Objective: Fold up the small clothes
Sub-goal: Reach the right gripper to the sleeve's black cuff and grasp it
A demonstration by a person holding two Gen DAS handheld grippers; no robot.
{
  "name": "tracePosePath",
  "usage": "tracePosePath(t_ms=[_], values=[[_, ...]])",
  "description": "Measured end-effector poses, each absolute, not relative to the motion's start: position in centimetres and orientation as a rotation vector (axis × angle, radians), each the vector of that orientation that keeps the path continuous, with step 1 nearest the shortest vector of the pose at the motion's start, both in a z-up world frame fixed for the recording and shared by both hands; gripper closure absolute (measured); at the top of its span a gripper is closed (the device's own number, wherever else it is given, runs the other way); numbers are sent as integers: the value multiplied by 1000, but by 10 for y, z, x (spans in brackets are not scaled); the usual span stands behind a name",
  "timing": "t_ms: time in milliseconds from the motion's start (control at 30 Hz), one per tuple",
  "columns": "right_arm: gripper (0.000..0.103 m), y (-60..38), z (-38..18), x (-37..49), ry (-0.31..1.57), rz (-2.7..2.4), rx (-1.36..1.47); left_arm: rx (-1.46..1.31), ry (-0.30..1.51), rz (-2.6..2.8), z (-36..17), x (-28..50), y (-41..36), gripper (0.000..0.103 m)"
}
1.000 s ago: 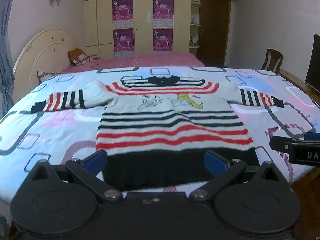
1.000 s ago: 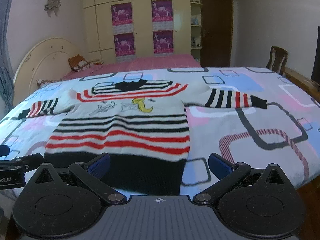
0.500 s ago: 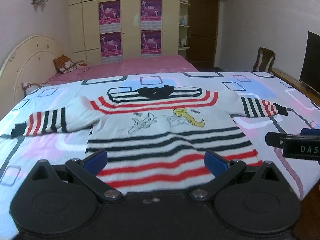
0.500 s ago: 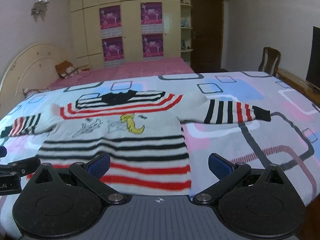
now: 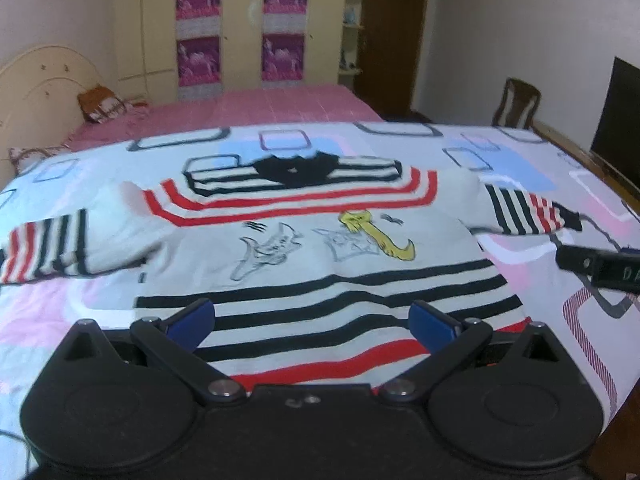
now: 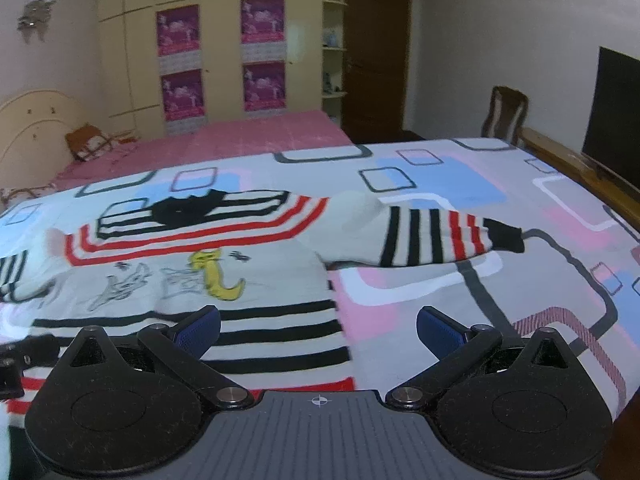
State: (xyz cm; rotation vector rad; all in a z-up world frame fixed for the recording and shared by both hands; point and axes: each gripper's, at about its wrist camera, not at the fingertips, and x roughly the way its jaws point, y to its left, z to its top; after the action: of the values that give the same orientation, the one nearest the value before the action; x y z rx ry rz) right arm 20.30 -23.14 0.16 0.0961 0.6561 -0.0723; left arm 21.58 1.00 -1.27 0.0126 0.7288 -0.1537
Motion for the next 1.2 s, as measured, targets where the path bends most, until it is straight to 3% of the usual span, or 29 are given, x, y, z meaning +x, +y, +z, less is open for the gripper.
tracePosePath(t_ms=[667,1100,1133,1167,1200], values=[[0,-373,-51,328,768,-155,223,42,815,-120,-36,339,-80,0],[1,-455,-85,365,743,-211,330,86,855,-126,-49,383,-145,0],[7,-462,-87,367,737,-215,344,86,856,-126,-50,385,-150,0],[36,-469,-90,370,740,-214,361,87,862,-128,-52,388,-154,0],[45,-477,-93,373,749,-228,383,87,868,-130,-54,390,-158,0]])
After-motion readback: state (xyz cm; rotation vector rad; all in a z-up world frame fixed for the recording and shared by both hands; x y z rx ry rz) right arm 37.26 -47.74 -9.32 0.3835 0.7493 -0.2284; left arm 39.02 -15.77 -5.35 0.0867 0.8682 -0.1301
